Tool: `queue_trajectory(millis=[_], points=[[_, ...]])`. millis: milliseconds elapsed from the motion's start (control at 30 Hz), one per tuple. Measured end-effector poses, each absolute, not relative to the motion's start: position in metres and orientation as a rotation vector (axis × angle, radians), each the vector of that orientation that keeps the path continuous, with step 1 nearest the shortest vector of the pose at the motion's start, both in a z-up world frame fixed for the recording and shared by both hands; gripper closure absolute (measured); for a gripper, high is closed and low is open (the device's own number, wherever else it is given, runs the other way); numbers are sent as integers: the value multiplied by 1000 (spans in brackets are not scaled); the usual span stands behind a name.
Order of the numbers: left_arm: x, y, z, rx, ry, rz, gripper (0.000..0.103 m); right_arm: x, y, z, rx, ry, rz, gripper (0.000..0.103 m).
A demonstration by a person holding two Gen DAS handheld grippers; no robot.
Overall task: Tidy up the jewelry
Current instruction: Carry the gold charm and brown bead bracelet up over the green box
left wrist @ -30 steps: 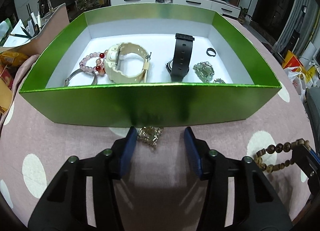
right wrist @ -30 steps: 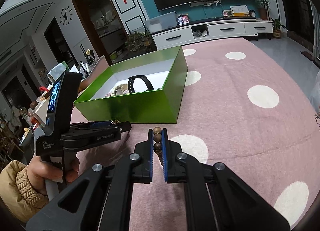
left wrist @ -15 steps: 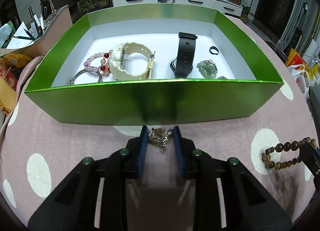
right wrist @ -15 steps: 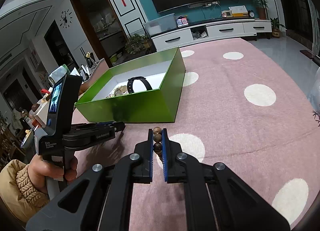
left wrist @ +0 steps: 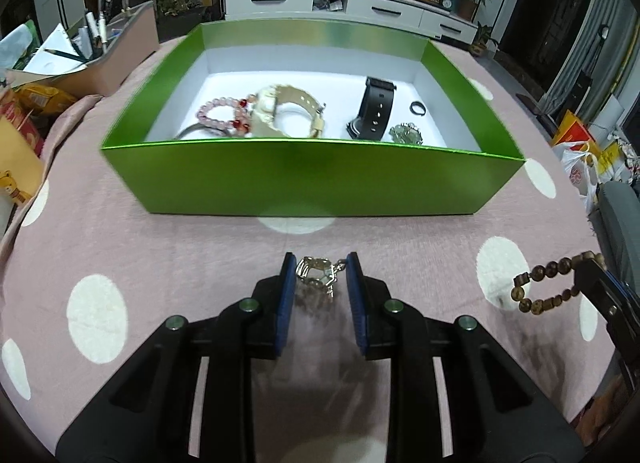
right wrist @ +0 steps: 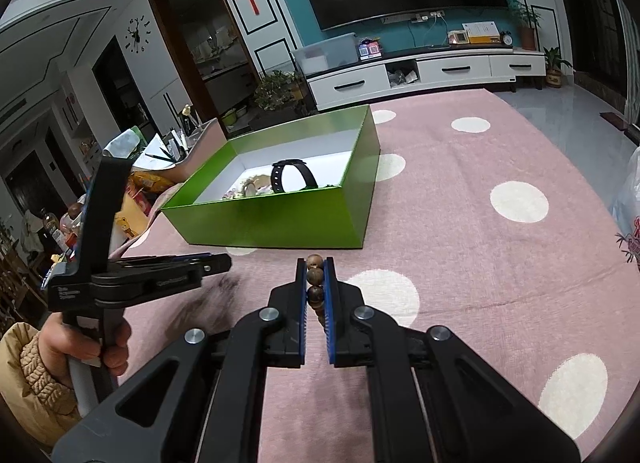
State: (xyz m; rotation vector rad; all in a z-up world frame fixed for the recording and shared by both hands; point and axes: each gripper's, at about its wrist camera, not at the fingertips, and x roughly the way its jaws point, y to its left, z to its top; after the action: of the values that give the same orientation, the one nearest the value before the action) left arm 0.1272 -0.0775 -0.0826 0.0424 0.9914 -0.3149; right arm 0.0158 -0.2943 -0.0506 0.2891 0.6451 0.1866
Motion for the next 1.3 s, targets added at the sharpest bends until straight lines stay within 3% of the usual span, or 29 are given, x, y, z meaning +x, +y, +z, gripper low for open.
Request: queue_trajectory(millis=[667, 1300], points=[[77, -23, -26, -16, 882, -345, 78, 4, -258, -23, 218, 622, 206, 96], [82, 0, 14, -39, 800, -359, 78, 17, -235, 17, 145, 559, 236, 96]])
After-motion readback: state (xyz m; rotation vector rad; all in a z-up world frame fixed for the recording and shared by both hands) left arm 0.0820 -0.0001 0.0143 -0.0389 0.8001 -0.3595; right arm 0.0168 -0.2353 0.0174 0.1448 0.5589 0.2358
